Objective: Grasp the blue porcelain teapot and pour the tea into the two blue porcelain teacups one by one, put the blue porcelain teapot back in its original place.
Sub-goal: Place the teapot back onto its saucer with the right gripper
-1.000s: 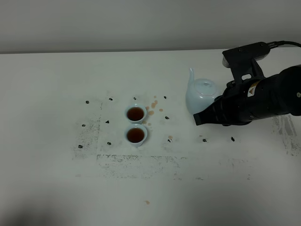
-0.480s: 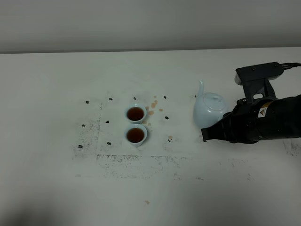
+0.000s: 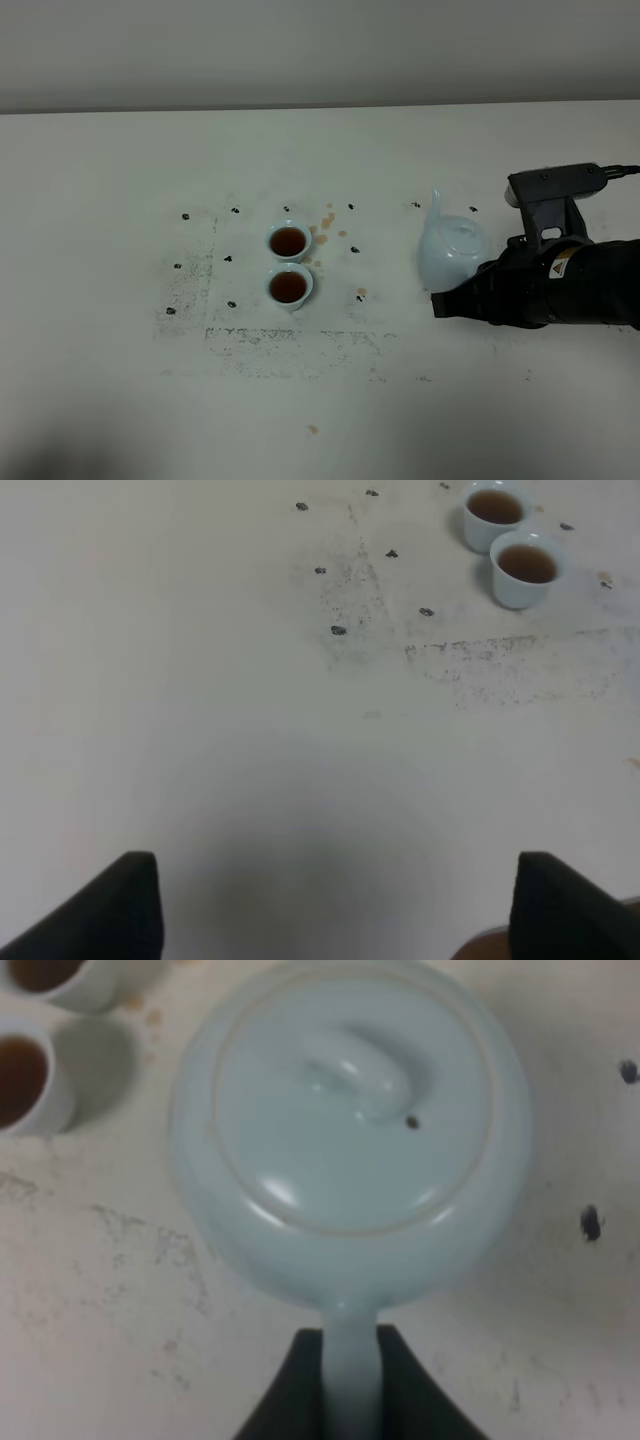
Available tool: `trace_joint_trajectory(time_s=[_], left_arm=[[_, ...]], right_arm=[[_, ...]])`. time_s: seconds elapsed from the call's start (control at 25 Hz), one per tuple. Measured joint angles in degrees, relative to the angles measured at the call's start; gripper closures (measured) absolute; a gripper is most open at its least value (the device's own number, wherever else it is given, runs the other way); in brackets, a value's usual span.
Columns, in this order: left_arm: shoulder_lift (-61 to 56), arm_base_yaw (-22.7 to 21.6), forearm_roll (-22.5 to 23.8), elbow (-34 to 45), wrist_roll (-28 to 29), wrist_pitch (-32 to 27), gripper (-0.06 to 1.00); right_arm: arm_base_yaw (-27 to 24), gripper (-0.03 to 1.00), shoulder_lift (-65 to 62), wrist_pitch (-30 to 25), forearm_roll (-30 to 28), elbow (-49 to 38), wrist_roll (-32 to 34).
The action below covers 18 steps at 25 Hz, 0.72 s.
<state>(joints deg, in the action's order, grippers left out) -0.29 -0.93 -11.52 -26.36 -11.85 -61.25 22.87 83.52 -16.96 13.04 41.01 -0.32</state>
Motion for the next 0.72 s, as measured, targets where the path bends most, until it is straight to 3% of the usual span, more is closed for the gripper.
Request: trace_joint_trajectory(time_s=[0.72], left_arm=[[0.00,0.00,0.00,0.00,0.00,0.00,0.26]], right_arm=[[1.74,0.92,8.32,6.00,-0.42,-0.69,-2.63]])
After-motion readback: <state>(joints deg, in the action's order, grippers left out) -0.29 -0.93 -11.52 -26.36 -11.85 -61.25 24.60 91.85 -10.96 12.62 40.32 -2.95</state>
